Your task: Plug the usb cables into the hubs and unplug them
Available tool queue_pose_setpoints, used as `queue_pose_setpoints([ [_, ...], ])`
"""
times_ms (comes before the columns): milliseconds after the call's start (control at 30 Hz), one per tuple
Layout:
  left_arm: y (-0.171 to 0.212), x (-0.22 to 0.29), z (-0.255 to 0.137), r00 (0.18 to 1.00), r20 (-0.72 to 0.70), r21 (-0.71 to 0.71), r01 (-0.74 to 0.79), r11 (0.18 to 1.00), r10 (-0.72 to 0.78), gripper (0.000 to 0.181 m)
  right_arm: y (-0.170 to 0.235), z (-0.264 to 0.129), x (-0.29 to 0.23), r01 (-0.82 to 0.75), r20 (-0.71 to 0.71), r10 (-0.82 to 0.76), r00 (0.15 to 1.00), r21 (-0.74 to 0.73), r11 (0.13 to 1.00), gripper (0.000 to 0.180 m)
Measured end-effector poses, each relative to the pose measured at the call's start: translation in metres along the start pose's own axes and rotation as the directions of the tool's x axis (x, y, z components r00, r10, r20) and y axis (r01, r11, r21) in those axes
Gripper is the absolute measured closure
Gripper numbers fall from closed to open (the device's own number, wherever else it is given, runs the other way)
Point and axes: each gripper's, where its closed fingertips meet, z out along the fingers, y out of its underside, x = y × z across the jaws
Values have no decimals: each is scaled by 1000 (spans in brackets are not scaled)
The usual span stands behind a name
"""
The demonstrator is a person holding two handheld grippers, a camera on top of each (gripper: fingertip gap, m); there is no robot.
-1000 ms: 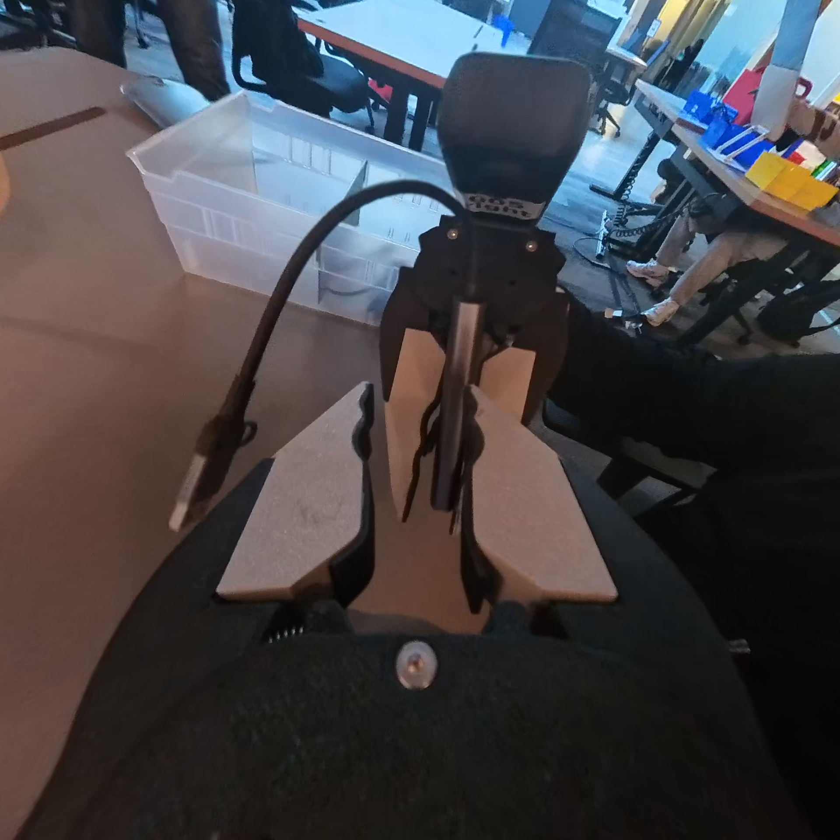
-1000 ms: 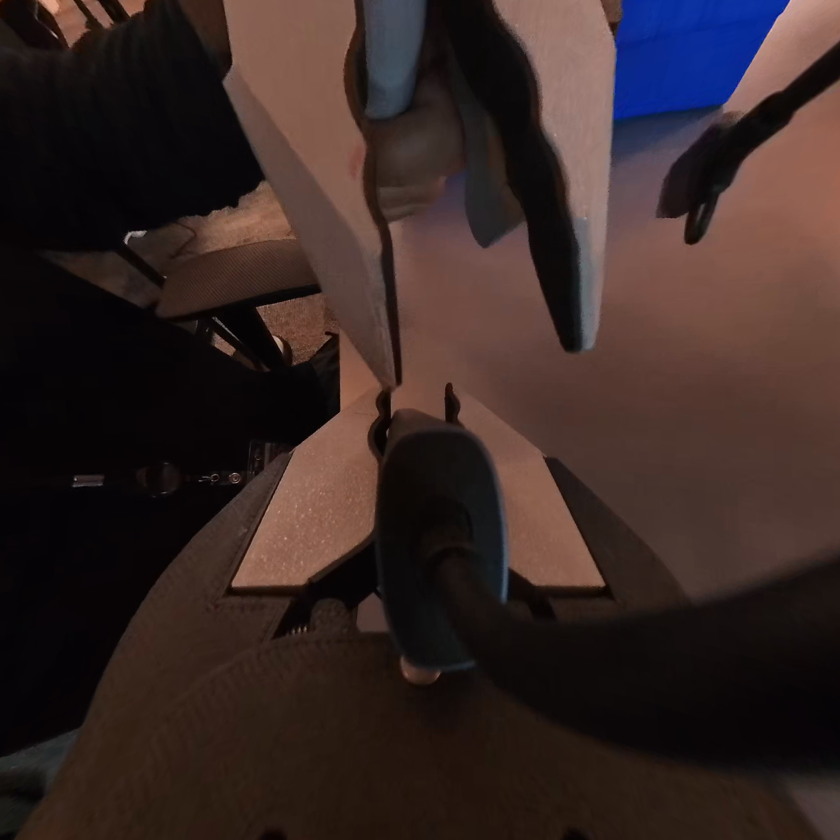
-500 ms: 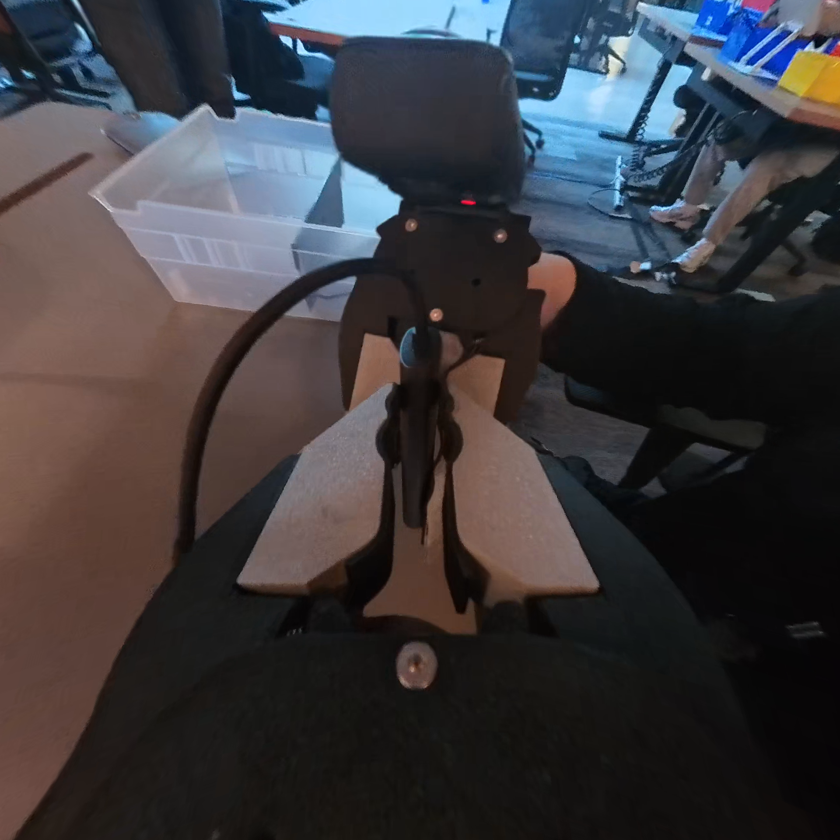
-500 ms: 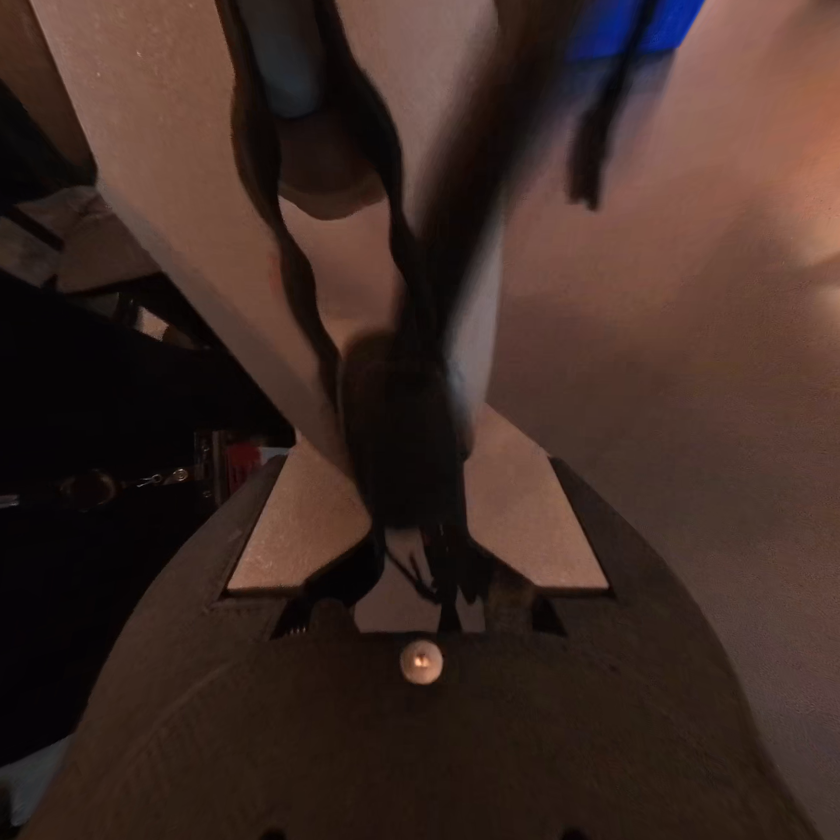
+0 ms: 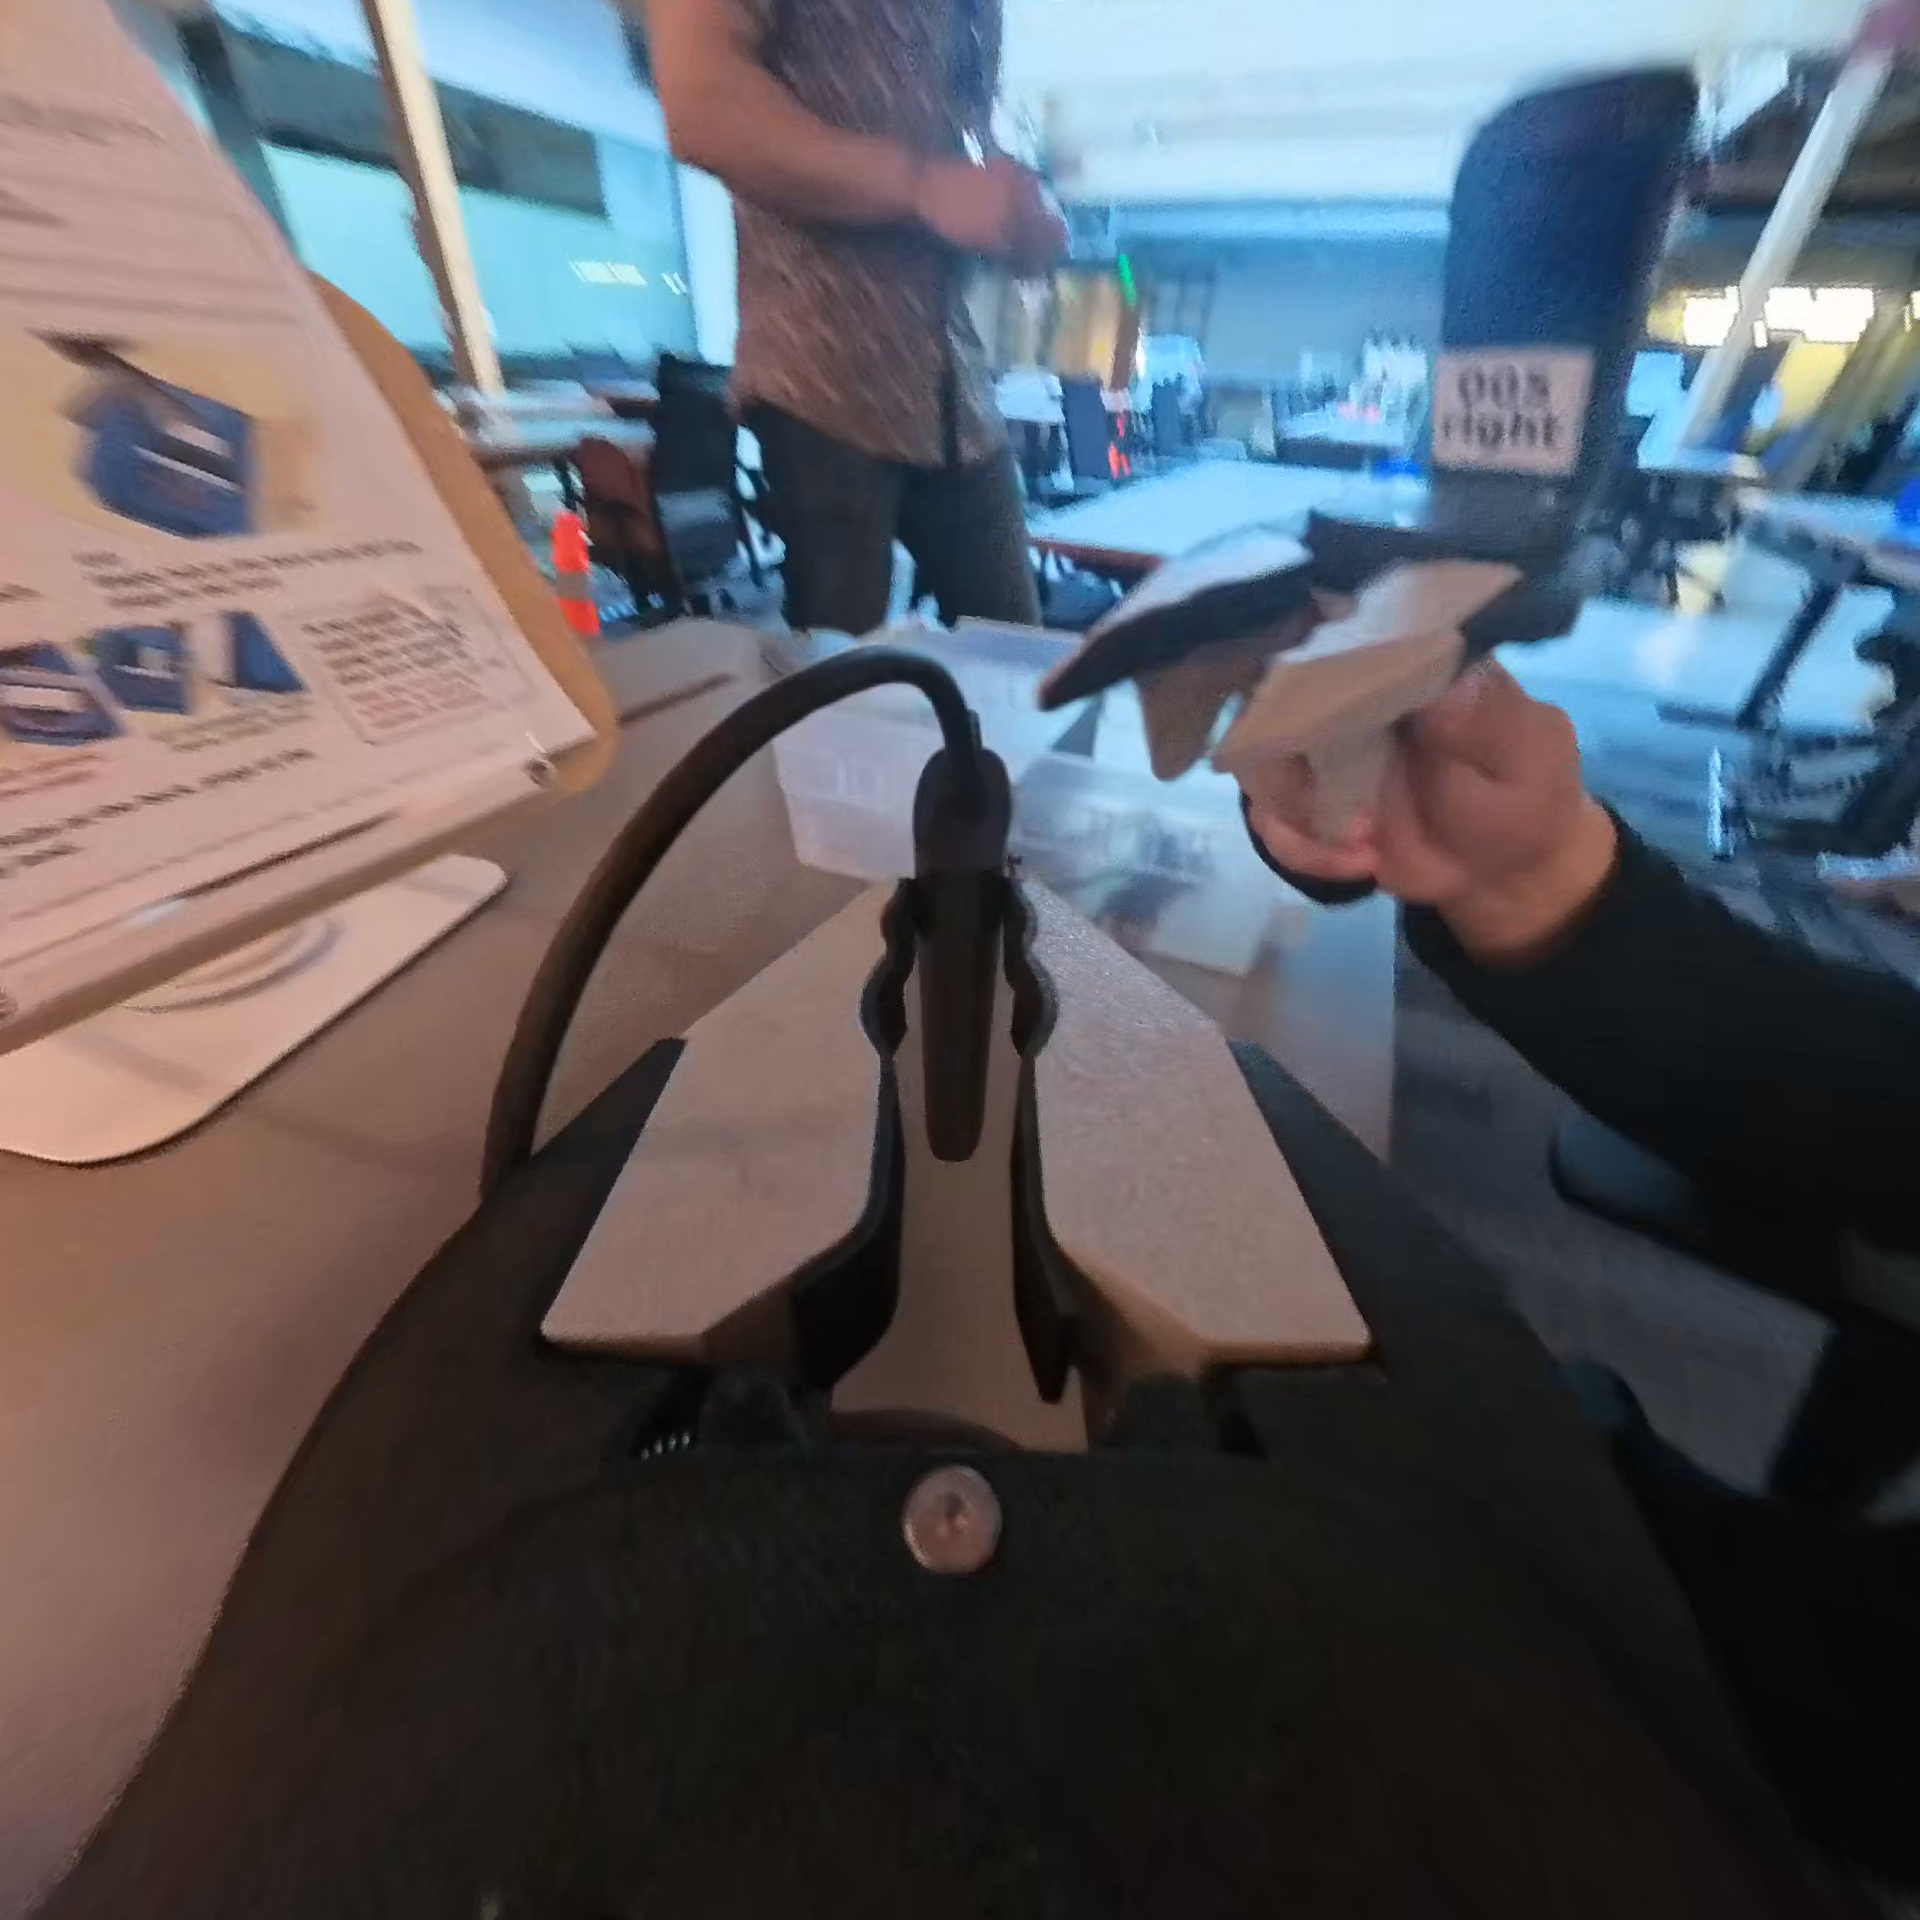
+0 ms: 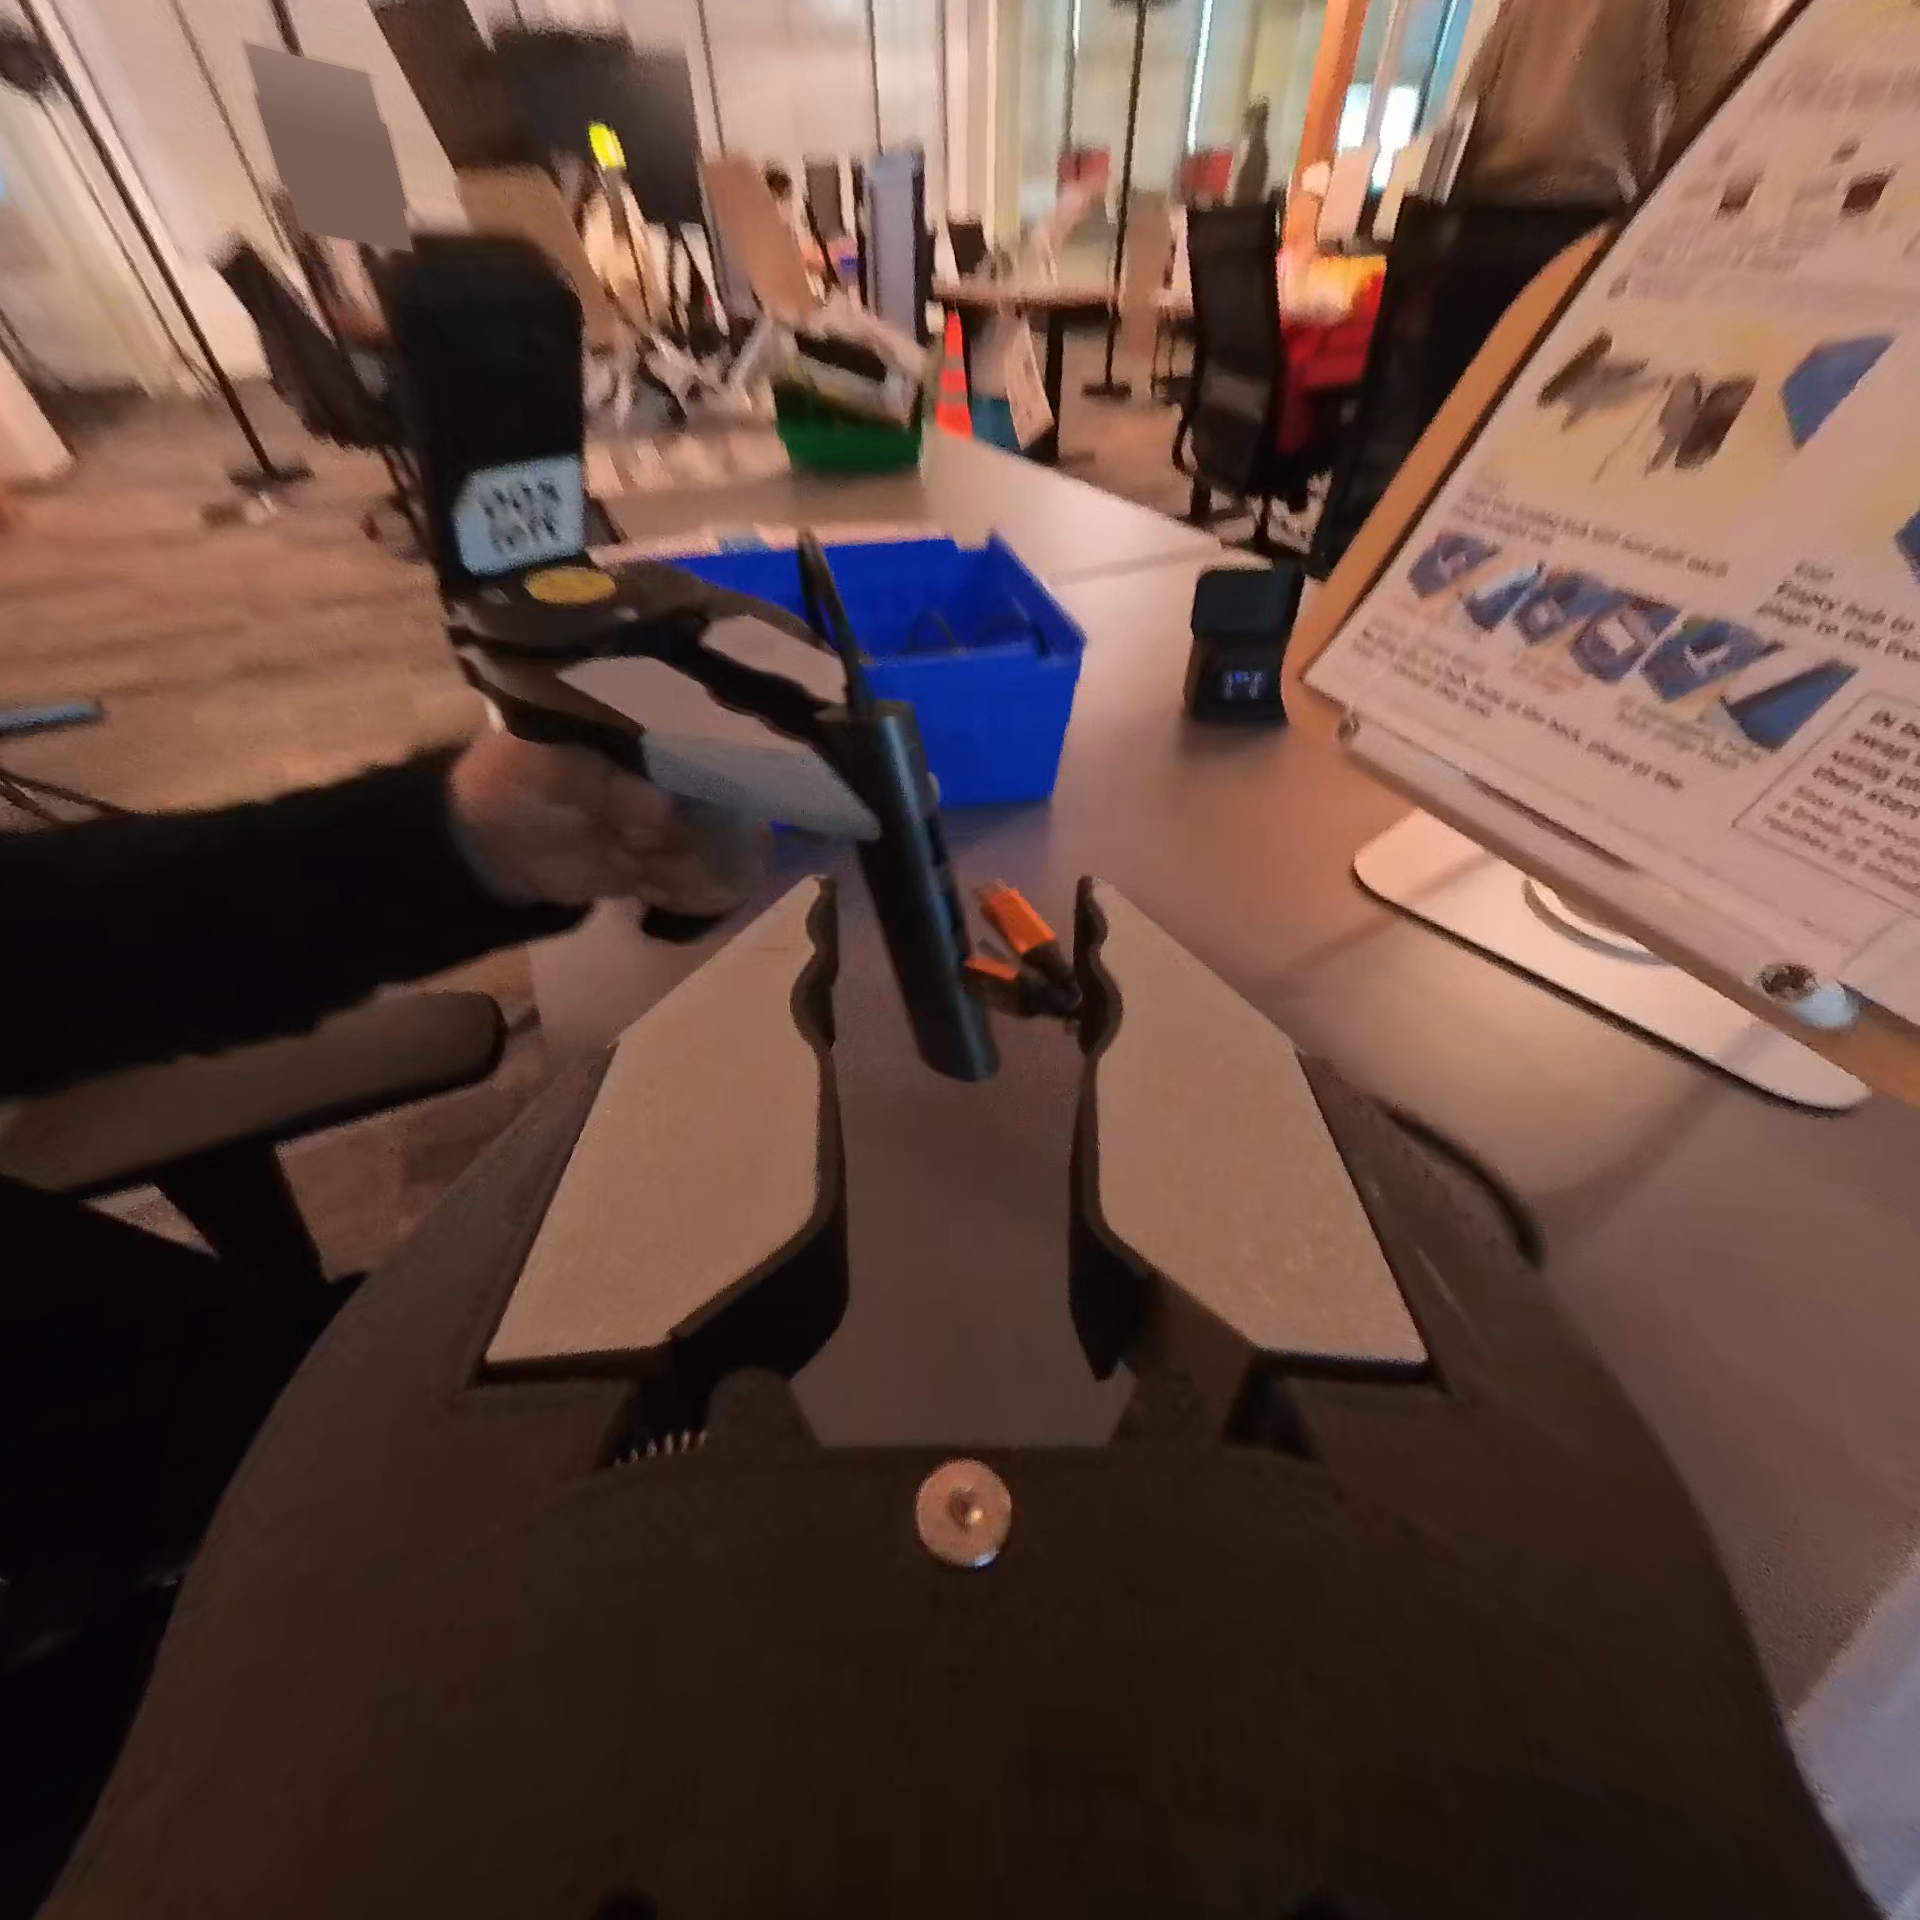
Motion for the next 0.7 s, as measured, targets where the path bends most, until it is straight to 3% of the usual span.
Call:
queue_pose_setpoints([
  [167, -32, -17, -21, 992, 13, 215, 117, 969, -123, 167, -3, -1, -11, -75, 110, 69, 992, 58, 995, 139],
  [267, -42, -18, -27, 978, -55, 288, 210, 934, -203, 167, 11, 9, -14, -127, 193, 119, 974, 31, 991, 158],
  [467, -35, -4, -23, 934, -193, 297, 348, 889, -301, 167, 20, 25, 2, -298, 237, 267, 934, 107, 948, 150],
  [700, -20, 6, -8, 900, -250, 266, 418, 869, -356, 167, 22, 29, -12, -351, 373, 286, 883, 118, 929, 167],
])
